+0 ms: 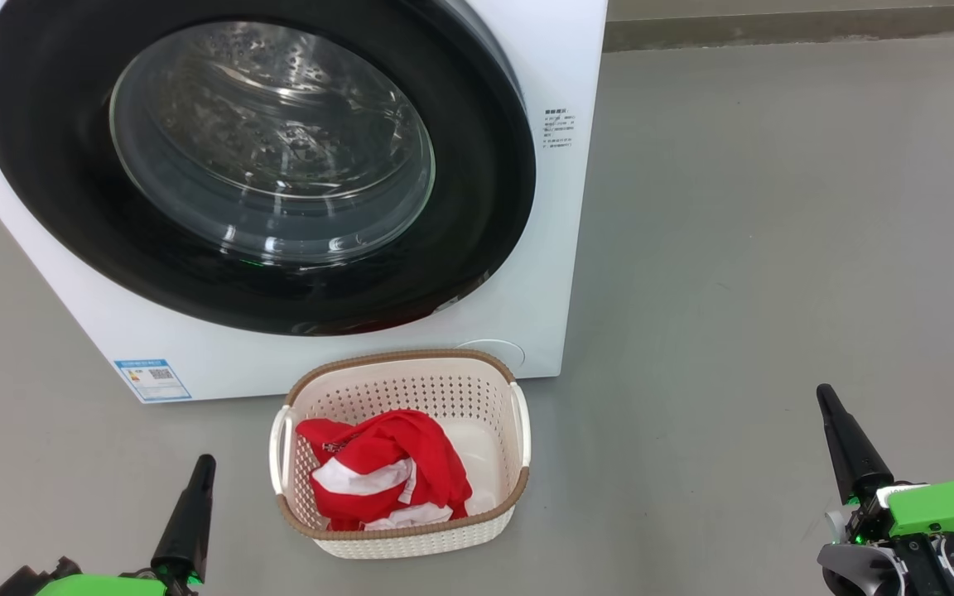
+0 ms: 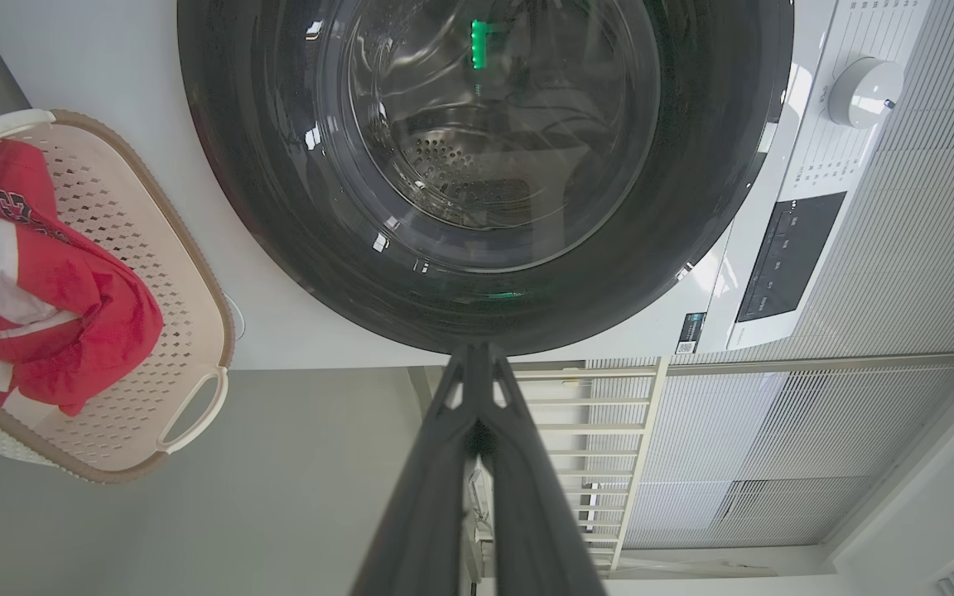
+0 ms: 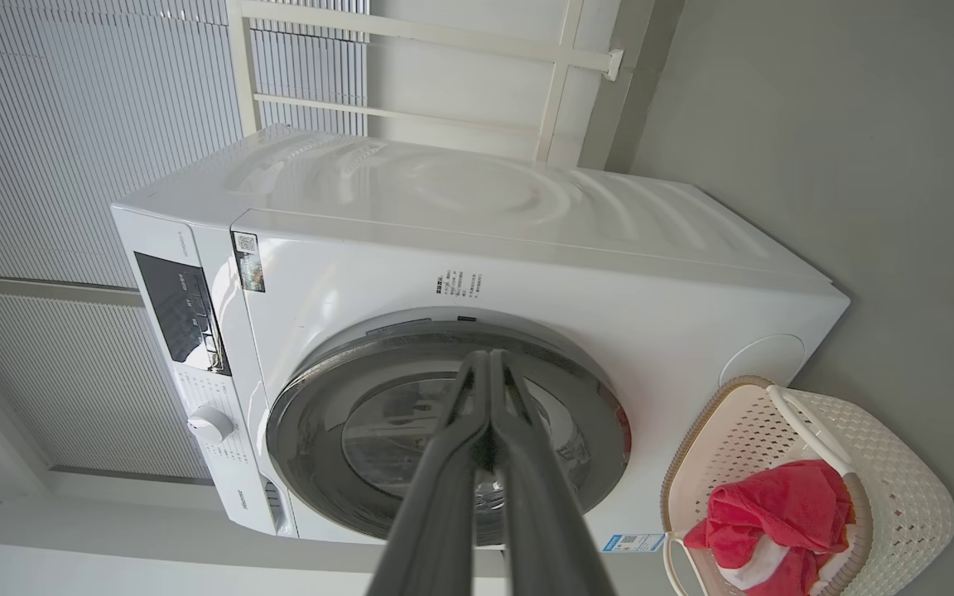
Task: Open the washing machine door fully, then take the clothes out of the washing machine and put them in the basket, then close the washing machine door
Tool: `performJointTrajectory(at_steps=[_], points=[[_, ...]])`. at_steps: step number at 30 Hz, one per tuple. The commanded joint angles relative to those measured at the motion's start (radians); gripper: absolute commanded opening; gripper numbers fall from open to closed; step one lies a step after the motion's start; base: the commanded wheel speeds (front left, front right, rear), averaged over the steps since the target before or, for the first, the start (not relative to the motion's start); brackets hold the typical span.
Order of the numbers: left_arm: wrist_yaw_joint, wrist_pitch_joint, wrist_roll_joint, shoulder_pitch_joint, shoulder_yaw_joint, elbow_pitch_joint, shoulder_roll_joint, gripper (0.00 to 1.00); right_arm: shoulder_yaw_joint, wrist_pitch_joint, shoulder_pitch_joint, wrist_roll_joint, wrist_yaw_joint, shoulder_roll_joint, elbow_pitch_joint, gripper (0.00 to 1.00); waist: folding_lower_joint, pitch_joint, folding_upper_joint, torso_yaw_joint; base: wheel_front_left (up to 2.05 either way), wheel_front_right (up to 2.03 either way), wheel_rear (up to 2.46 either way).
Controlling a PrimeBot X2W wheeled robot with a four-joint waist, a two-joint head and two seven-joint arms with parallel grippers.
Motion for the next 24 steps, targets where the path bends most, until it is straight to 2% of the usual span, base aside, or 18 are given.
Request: performJointTrajectory(at_steps=[1, 24], points=[[-0.007, 0.004, -0.007, -0.040, 0.026, -0.020, 0.009, 0.00, 0.013, 0.007, -0.040, 0.005, -0.001, -0.008, -0.029, 0.00, -0.0001, 0.000, 0.0000, 0.000, 0.00, 0.00, 0.00], [-0.007, 0.004, -0.007, -0.040, 0.026, -0.021, 0.009, 0.00, 0.013, 0.006, -0.040, 0.005, -0.001, -0.008, -0.029, 0.00, -0.0001, 0.000, 0.0000, 0.000, 0.00, 0.00, 0.00]])
